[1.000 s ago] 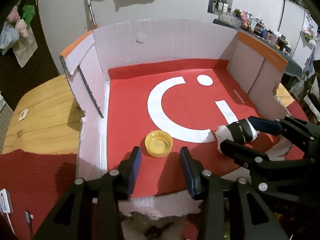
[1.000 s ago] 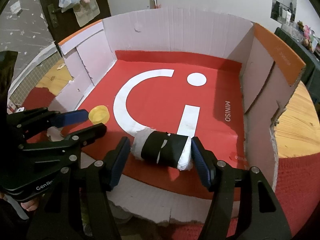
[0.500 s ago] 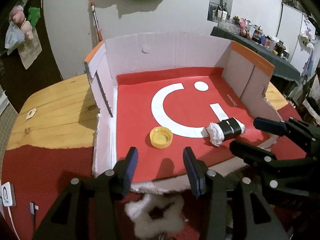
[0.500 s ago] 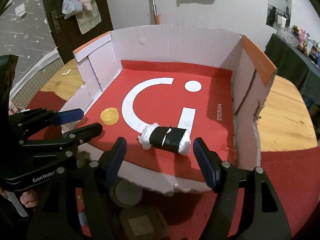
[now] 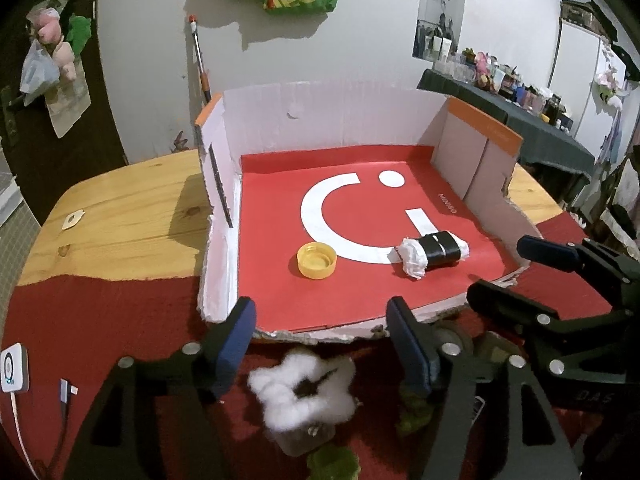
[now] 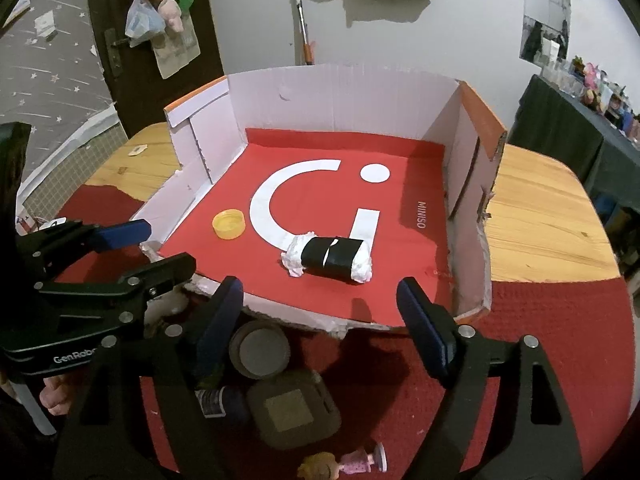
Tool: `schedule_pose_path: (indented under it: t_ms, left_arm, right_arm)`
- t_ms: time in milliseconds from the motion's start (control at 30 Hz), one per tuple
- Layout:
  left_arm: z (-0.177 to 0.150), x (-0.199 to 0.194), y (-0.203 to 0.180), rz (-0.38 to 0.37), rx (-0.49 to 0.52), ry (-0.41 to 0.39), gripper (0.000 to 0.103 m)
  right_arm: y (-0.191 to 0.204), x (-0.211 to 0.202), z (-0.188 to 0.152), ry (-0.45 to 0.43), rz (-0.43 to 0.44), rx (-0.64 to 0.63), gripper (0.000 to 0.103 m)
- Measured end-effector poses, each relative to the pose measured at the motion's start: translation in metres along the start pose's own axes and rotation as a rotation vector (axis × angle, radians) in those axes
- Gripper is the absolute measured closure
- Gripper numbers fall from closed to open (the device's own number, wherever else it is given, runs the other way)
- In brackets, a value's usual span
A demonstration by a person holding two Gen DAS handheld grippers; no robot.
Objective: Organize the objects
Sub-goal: 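Withdraw both grippers from the box back over the table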
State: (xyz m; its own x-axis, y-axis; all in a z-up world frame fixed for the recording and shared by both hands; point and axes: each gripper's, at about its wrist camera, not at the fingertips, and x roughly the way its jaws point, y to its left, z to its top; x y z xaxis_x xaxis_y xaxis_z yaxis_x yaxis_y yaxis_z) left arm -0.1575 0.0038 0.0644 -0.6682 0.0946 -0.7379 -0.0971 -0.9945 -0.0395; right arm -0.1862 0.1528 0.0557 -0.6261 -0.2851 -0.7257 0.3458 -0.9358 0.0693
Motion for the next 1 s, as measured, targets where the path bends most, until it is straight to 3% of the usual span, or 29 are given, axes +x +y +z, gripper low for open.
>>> schedule_pose_path:
  t_ms: [167, 300, 1000]
  left_arm:
    - [-0.008, -0.005, 0.001, -0.009, -0.012, -0.006, 0.026]
    - [-0.013, -0.007, 0.001, -0.008, -0.015, -0.008, 0.025]
    - [-0.040, -0.024, 0.001, -0.005, -0.010, -0.047, 0.003]
  right_arm:
    - [0.002, -0.008, -0.005, -0.018, -0.004, 0.000, 0.019]
    - [0.004, -0.013, -0.009, -0.026, -0.002, -0.003, 0.009]
    - [0.005, -0.032, -0.039, -0.054, -0.003, 0.024, 0.002]
